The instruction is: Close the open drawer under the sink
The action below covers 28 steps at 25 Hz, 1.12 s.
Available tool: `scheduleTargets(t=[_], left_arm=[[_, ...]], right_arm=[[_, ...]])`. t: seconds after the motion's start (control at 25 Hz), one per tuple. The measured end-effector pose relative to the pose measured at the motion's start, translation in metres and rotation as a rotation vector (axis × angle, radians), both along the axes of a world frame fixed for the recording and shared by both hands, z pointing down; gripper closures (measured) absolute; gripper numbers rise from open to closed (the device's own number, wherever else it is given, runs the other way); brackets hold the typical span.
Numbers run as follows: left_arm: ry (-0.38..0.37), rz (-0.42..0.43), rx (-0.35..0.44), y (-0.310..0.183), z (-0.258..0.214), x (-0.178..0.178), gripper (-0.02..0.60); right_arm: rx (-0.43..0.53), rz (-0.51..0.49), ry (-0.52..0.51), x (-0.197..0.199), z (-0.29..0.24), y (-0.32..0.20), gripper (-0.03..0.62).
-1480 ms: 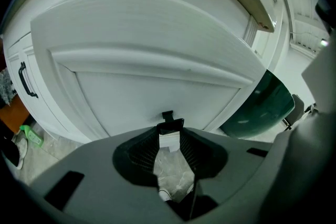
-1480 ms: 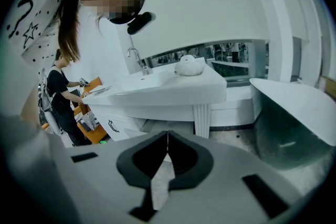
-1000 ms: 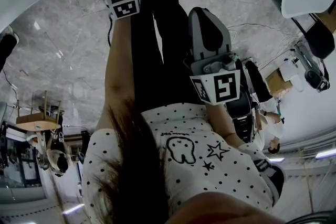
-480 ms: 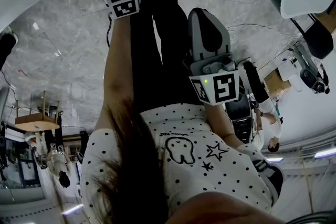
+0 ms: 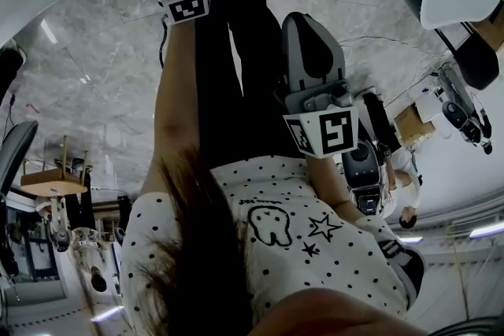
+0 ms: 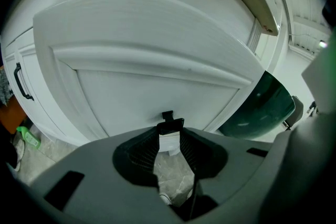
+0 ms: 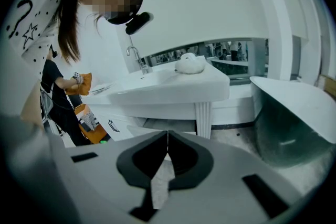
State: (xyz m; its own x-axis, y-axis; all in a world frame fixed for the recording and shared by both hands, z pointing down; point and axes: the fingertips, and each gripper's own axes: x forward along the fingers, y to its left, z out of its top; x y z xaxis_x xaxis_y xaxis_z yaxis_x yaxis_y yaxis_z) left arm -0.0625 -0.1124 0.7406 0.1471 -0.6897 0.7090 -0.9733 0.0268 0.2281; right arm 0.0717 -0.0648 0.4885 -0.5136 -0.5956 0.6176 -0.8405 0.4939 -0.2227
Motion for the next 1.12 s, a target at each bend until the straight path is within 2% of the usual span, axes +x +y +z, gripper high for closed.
scheduleTargets(t=[1.12], left_arm=[[0.012,-0.013,0.004,0.0004,-0.0007,-0.0040,0.463]], right_arm=[[-0.003,-0.001,0.003,-0.0008,0.0017,-0.0027,0.579]])
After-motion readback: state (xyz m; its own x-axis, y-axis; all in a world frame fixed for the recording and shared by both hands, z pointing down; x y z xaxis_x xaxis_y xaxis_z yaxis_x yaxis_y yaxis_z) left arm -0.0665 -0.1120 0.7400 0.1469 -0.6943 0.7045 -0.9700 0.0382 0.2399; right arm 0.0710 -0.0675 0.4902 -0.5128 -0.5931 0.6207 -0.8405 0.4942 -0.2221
